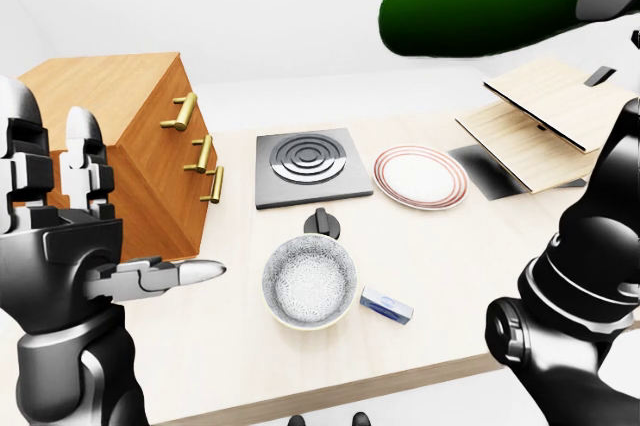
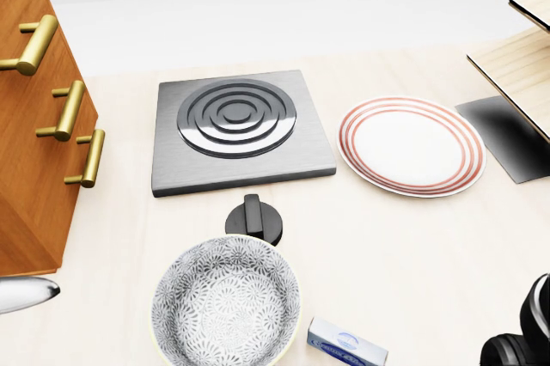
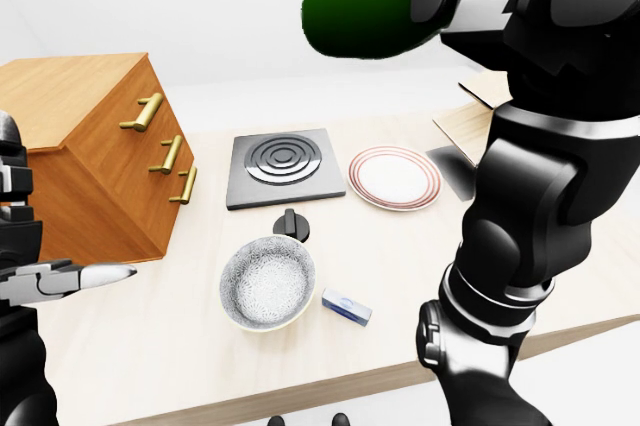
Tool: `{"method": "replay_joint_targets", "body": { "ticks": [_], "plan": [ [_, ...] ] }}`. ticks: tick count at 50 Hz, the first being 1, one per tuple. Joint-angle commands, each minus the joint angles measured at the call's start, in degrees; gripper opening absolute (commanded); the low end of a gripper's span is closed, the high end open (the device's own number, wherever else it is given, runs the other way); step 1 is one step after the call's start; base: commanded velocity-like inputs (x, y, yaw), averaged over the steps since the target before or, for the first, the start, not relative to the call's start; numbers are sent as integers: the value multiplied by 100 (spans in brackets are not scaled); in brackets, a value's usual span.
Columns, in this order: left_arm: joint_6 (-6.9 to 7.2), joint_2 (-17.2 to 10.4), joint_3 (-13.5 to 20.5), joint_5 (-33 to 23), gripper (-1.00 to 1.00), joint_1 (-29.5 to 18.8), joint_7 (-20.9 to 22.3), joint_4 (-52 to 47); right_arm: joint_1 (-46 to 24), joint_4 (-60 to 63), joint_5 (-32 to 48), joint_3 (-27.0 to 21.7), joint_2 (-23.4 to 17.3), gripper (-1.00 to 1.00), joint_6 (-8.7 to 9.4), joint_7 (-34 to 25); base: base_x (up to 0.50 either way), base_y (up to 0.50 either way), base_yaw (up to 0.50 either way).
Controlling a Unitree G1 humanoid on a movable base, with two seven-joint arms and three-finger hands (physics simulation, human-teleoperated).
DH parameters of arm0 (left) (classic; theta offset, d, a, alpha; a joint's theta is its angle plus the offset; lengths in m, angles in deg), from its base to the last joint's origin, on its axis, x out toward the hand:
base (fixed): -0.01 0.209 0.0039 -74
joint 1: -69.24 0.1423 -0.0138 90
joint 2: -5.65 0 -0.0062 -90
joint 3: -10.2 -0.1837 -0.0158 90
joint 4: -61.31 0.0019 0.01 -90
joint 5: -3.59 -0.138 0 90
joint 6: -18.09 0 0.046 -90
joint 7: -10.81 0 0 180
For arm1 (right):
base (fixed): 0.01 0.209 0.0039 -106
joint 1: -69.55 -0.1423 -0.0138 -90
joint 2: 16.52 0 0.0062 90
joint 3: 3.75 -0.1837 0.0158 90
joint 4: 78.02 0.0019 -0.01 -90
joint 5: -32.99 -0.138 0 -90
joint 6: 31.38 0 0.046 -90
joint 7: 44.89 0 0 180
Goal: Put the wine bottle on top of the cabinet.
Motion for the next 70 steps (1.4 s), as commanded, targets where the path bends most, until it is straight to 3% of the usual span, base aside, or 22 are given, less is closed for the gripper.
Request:
{"method": "replay_joint_targets", "body": {
  "ticks": [1, 16, 32, 48, 60, 65, 70],
  "plan": [
    [0, -24, 33, 34, 100, -11, 1, 31, -595, -222, -132, -11, 26, -100, 0, 76, 0, 0, 0],
    [0, -19, -5, 18, 100, -7, 12, -38, -1099, -865, -1427, 230, -323, -100, 0, 1231, 0, 0, 0],
    [0, -26, 31, 66, 100, -26, 5, -83, -1069, -1021, -1821, 285, -456, -100, 0, 1568, 0, 0, 0],
    [0, -111, 51, 0, 100, -117, -38, -362, -844, -830, -1670, 322, -317, -100, 0, 1471, 0, 0, 0],
    [0, -562, 74, -196, 100, -845, -266, -1251, -776, -748, -1347, 399, -136, -100, 0, 1244, 0, 0, 0],
    [0, -954, -106, -111, 100, -1199, -649, -1307, -758, -712, -1287, 422, -79, -100, 0, 1213, 0, 0, 0],
    [0, -1642, -420, 356, 100, -1536, -1407, -1307, -701, -666, -987, 462, -10, -100, 0, 966, 0, 0, 0]
  ]
}}
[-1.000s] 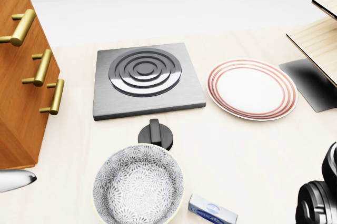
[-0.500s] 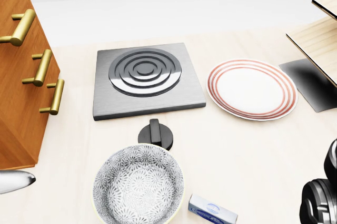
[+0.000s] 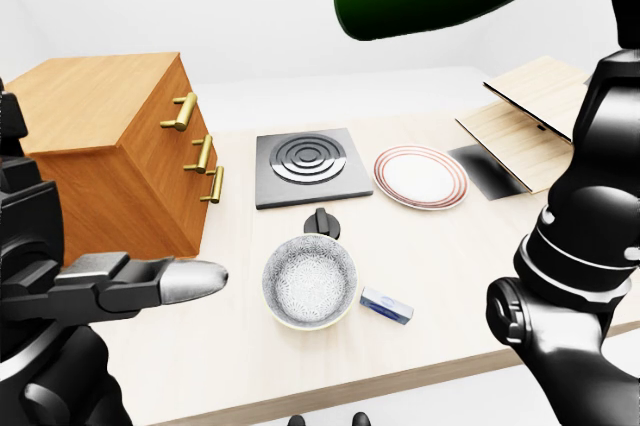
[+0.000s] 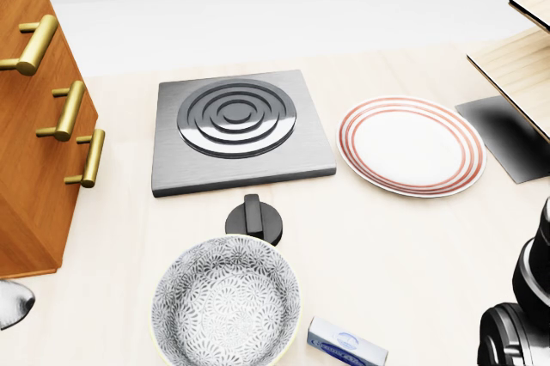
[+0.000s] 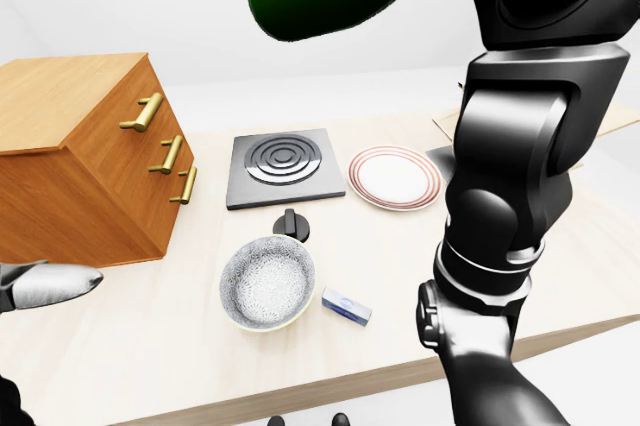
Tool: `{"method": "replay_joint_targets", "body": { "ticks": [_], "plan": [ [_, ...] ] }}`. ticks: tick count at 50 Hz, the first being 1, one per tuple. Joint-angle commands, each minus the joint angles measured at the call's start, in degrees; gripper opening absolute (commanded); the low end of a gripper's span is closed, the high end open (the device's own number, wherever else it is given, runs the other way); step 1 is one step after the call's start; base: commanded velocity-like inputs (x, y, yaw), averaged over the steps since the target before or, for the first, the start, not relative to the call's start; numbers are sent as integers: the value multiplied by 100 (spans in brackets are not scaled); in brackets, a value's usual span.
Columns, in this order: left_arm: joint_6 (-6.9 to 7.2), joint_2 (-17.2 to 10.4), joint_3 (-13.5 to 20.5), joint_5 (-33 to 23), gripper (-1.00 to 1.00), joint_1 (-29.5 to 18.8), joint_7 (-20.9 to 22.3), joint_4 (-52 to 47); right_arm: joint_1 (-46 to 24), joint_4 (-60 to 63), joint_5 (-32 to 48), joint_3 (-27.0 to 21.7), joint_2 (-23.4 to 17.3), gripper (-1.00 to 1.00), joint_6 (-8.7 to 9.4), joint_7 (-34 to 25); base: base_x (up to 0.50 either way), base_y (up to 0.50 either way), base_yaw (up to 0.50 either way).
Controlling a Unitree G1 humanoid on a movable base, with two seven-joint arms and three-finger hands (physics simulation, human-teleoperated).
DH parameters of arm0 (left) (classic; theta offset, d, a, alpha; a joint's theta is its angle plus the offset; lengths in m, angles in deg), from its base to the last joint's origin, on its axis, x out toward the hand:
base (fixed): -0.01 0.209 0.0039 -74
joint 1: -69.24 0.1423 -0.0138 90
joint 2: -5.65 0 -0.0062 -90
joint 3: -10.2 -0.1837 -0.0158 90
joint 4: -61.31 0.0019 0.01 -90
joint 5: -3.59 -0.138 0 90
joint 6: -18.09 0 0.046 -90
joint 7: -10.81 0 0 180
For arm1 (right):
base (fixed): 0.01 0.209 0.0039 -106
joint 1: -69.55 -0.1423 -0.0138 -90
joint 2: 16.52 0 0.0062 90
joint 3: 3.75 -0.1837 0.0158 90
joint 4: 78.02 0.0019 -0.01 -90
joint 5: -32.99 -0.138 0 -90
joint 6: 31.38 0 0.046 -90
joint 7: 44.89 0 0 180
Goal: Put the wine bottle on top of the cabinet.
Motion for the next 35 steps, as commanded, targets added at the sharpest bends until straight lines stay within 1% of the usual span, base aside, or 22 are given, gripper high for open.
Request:
{"method": "replay_joint_targets", "body": {
  "ticks": [1, 2, 3, 4, 5, 7, 8, 9, 10, 11, 12, 14, 18, 19, 22, 23, 25, 27, 28, 31, 33, 35],
  "plan": [
    [0, -942, -469, 405, 100, -929, -1024, -246, 67, 110, 463, -40, 175, -100, 0, -404, 0, 0, 0],
    [0, -988, -514, 398, 100, -1013, -1072, -246, 69, 117, 540, -33, 188, -100, 0, -468, 0, 0, 0],
    [0, -1076, -687, 216, 100, -1157, -1119, -246, 74, 132, 608, -34, 218, -100, 0, -523, 0, 0, 0],
    [0, -1120, -855, 85, 100, -1524, -1108, -246, 88, 156, 665, -26, 256, -100, 0, -564, 0, 0, 0],
    [0, -1161, -948, -64, 100, -1863, -1083, -246, 89, 163, 721, -19, 270, -100, 0, -610, 0, 0, 0],
    [0, -1210, -1219, -578, 100, -2287, -1064, -208, 98, 174, 846, -15, 296, -100, 0, -714, 0, 0, 0],
    [0, -1231, -1411, -802, 100, -2582, -1034, -171, 115, 193, 903, -21, 325, -100, 0, -758, 0, 0, 0],
    [0, -1215, -1550, -1024, 100, -2710, -979, -135, 133, 212, 948, -14, 339, -100, 0, -794, 0, 0, 0],
    [0, -1282, -1800, -1340, 100, -2805, -972, -94, 144, 227, 980, -15, 351, -100, 0, -821, 0, 0, 0],
    [0, -1214, -1927, -1552, 100, -2917, -876, -60, 155, 241, 1022, -19, 358, -100, 0, -857, 0, 0, 0],
    [0, -1291, -2153, -1913, 100, -3046, -873, 28, 195, 266, 1077, -10, 376, -100, 0, -901, 0, 0, 0],
    [0, -1183, -2315, -2413, 100, -3181, -643, 83, 206, 281, 1147, -17, 411, -100, 0, -963, 0, 0, 0],
    [0, -926, -2823, -3534, 100, -3286, -222, 500, 208, 278, 1244, -4, 411, -100, 0, -1061, 0, 0, 0],
    [0, -819, -2848, -3812, 100, -3305, -32, 574, 199, 270, 1266, -4, 414, -100, 0, -1078, 0, 0, 0],
    [0, -375, -3015, -4702, 100, -3550, 353, 1320, 155, 241, 1307, 22, 470, -100, 0, -1081, 0, 0, 0],
    [0, -239, -3018, -4995, 100, -3557, 534, 1456, 151, 236, 1318, 24, 481, -100, 0, -1084, 0, 0, 0],
    [0, 133, -2964, -5450, 100, -3609, 866, 1685, 143, 236, 1342, 34, 498, -100, 0, -1095, 0, 0, 0],
    [0, 469, -2911, -5838, 100, -3641, 1069, 1910, 162, 267, 1379, 57, 520, -100, 0, -1117, 0, 0, 0],
    [0, 584, -2874, -6016, 100, -3648, 1172, 1974, 166, 270, 1408, 59, 537, -100, 0, -1134, 0, 0, 0],
    [0, 921, -2762, -6294, 100, -3575, 1274, 2298, 210, 311, 1536, 100, 591, -100, 0, -1221, 0, 0, 0],
    [0, 1059, -2651, -6339, 100, -3574, 1180, 2611, 210, 321, 1593, 128, 607, -100, 0, -1260, 0, 0, 0],
    [0, 1137, -2566, -6355, 100, -3647, 1125, 2843, 209, 324, 1606, 128, 619, -100, 0, -1272, 0, 0, 0]
  ]
}}
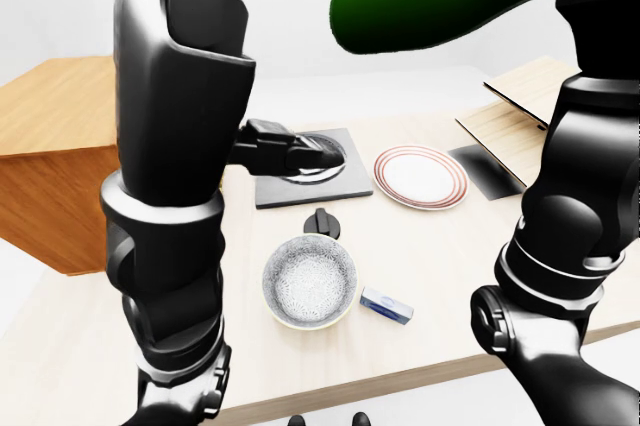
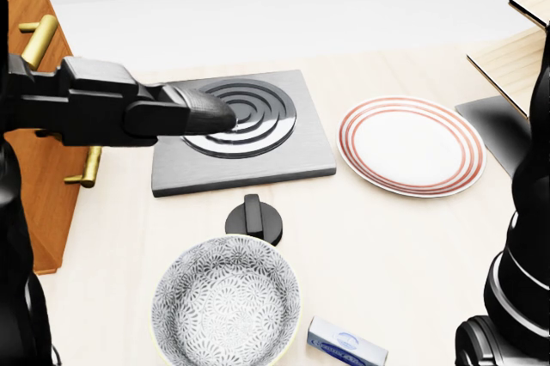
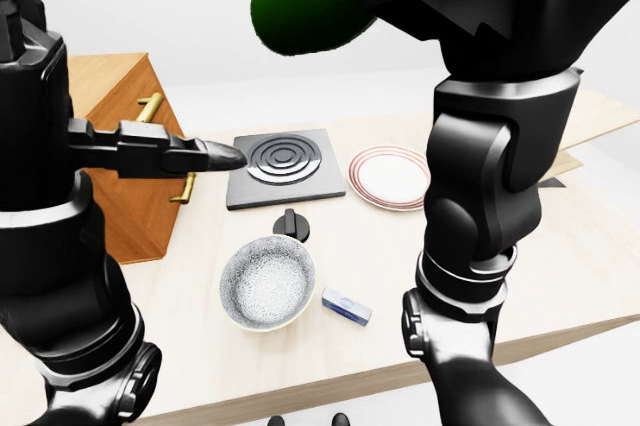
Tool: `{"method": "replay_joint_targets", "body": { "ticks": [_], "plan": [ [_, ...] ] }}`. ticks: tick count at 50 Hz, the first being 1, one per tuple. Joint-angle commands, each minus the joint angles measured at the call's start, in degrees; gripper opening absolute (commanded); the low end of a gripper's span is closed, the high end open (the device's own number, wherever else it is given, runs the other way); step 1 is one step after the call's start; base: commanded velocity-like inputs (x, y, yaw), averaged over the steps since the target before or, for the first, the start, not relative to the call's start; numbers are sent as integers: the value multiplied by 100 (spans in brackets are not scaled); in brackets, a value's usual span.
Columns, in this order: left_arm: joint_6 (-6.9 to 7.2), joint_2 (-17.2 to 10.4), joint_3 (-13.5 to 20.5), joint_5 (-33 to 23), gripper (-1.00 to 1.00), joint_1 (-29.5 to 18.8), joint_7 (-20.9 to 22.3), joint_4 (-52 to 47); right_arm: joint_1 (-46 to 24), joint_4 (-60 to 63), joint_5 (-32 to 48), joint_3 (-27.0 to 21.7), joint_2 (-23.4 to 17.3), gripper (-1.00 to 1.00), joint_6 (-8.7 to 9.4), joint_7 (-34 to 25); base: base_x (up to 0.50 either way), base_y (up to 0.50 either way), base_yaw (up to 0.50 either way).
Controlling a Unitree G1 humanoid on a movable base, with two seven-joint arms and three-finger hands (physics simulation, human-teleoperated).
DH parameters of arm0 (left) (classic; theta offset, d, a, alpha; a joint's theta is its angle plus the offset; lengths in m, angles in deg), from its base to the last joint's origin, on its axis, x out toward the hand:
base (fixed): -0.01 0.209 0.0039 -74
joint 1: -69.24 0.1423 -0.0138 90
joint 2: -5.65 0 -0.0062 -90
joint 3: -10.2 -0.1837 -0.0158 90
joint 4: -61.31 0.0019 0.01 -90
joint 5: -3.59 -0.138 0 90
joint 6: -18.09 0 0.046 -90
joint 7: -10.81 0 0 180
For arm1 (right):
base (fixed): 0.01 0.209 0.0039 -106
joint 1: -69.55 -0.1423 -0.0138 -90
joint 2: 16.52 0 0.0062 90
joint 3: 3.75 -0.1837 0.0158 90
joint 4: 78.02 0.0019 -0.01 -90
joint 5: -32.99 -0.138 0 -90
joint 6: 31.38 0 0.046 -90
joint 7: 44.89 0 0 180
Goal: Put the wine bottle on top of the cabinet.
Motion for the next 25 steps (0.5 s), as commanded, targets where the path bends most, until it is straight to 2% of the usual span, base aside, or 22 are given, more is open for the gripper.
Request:
{"method": "replay_joint_targets", "body": {
  "ticks": [1, 7, 13, 25],
  "plan": [
    [0, 924, 66, -1363, 100, -389, 398, 1348, 42, 101, 257, -31, 157, -100, 0, -279, 0, 0, 0],
    [0, 947, 144, -1259, 100, -654, 17, 2116, 77, 144, 139, -48, 149, -100, 0, -192, 0, 0, 0],
    [0, 993, 139, -1115, 100, -715, -171, 2518, 118, 181, 6, -82, 130, -100, 0, -104, 0, 0, 0],
    [0, 1127, 23, -1050, 100, -788, -342, 2865, 140, 200, 230, -69, 161, -100, 0, -276, 0, 0, 0]
  ]
}}
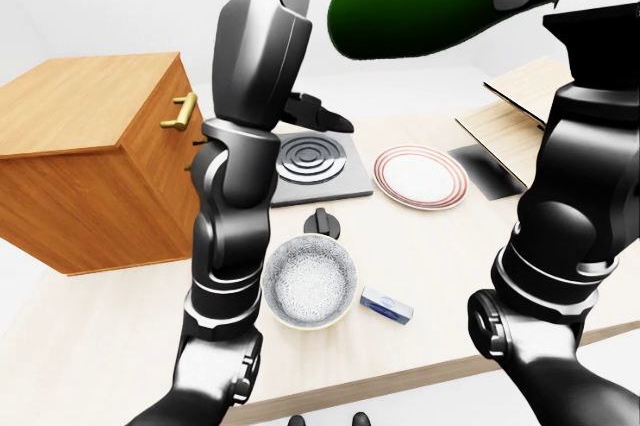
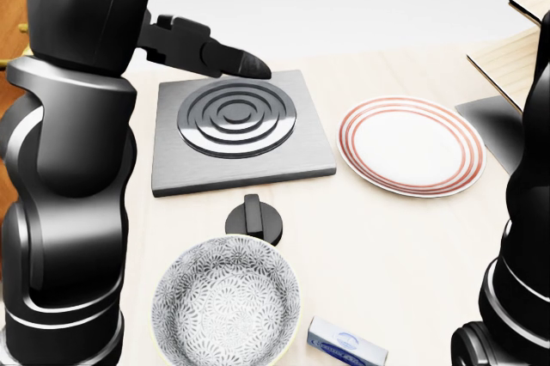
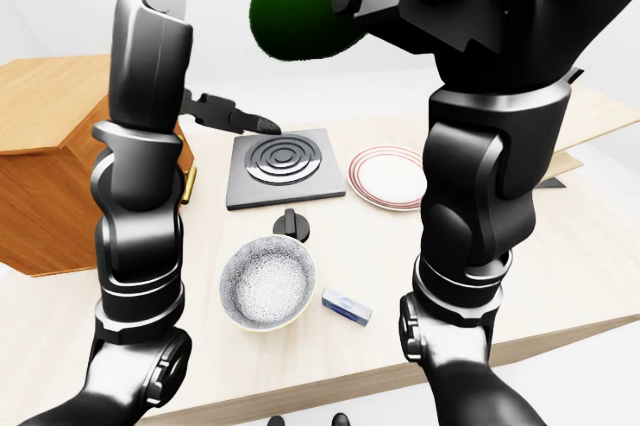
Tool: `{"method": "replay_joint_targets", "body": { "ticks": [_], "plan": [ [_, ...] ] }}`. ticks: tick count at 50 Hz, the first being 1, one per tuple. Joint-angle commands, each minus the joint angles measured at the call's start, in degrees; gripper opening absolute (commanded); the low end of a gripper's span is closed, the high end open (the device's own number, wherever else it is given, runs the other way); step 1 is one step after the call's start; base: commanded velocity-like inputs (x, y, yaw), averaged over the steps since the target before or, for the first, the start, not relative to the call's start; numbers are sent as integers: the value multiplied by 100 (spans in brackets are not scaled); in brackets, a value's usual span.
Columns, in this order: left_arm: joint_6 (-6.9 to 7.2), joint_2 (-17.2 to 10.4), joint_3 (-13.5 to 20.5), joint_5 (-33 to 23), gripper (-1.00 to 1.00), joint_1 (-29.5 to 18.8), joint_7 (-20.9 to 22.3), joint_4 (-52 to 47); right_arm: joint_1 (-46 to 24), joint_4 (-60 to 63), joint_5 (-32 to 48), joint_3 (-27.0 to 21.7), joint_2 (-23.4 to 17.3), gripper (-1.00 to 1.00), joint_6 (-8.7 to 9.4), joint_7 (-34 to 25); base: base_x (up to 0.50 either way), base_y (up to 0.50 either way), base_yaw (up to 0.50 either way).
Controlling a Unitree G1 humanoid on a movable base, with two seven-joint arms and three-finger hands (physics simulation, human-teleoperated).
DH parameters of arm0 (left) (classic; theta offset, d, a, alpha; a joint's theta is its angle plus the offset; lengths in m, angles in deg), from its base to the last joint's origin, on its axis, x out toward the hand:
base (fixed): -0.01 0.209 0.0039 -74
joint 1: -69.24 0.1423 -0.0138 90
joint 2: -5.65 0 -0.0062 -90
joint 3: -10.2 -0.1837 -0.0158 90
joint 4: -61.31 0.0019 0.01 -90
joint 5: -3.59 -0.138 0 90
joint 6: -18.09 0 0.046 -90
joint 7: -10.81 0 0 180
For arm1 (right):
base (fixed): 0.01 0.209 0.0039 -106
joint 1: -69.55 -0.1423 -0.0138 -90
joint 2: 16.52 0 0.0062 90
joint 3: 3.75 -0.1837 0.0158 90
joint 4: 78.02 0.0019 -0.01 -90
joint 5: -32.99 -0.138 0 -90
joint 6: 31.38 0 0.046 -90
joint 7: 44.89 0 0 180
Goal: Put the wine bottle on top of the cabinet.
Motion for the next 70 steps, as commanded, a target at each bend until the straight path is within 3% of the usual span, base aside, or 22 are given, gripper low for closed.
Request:
{"method": "replay_joint_targets", "body": {
  "ticks": [1, 11, 21, 45, 55, 70],
  "plan": [
    [0, 217, -95, -48, 100, -92, -216, 543, 32, 82, 66, -118, 51, -100, 0, -153, 0, 0, 0],
    [0, 532, -354, -431, 100, 6, -27, 363, 115, 137, 59, -175, 80, -100, 0, -166, 0, 0, 0],
    [0, 774, -402, -493, 100, -18, -57, 589, 226, 200, 327, -163, 137, -100, 0, -434, 0, 0, 0],
    [0, 704, -283, -143, 100, -393, -398, 1179, 274, 259, 593, -156, 219, -100, 0, -633, 0, 0, 0],
    [0, 942, -452, -369, 100, -486, -294, 1059, 356, 321, 438, -198, 209, -100, 0, -518, 0, 0, 0],
    [0, 1181, -406, -276, 100, -876, -699, 1885, 558, 469, 548, -257, 257, -100, 0, -682, 0, 0, 0]
  ]
}}
